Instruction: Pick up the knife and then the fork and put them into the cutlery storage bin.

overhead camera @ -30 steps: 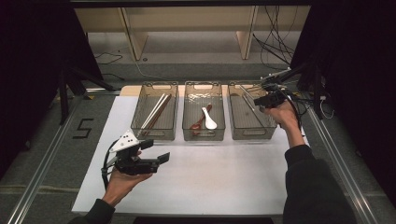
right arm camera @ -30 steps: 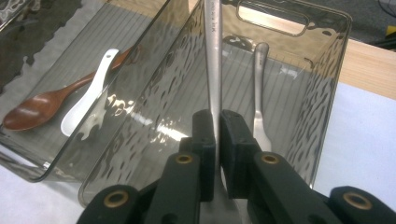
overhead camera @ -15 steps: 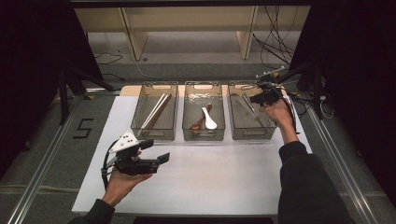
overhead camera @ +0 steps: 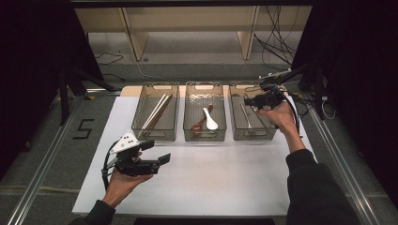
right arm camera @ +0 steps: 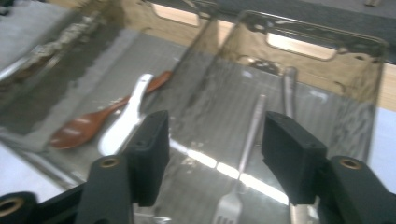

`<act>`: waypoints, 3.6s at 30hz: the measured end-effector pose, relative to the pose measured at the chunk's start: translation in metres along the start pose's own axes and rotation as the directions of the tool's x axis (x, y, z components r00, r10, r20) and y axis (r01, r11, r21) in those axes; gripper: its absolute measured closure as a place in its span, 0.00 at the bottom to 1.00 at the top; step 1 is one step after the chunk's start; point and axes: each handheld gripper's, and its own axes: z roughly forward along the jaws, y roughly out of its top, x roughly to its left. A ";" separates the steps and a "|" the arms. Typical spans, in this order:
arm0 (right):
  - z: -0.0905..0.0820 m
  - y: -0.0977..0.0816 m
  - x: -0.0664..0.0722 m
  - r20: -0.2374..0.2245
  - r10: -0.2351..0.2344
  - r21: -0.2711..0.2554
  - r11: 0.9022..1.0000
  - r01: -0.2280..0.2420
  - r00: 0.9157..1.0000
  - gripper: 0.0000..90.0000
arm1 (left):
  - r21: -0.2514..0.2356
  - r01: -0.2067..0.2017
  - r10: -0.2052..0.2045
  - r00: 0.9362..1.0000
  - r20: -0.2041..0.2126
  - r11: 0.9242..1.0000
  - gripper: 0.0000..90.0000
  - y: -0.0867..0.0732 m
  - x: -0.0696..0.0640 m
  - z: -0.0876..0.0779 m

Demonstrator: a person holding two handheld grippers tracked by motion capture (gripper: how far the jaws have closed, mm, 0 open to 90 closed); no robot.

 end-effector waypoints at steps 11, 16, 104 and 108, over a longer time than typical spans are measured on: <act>-0.023 -0.026 0.032 -0.129 0.002 -0.139 0.990 -0.021 0.992 0.32 | -0.001 0.001 -0.001 1.000 0.004 1.000 0.18 0.000 -0.002 0.001; -0.032 -0.041 0.045 -0.149 -0.020 -0.184 0.983 -0.008 0.989 0.31 | -0.001 0.005 -0.005 1.000 0.003 1.000 0.18 0.000 -0.001 0.001; -0.082 -0.179 0.097 -0.163 -0.107 -0.355 0.934 0.043 0.981 0.21 | 0.030 -0.010 0.008 0.998 0.067 0.999 0.17 -0.001 -0.003 0.003; -0.083 -0.178 0.096 -0.162 -0.104 -0.361 0.932 0.039 0.981 0.21 | 0.031 -0.011 0.009 0.998 0.067 0.999 0.17 -0.001 -0.003 0.003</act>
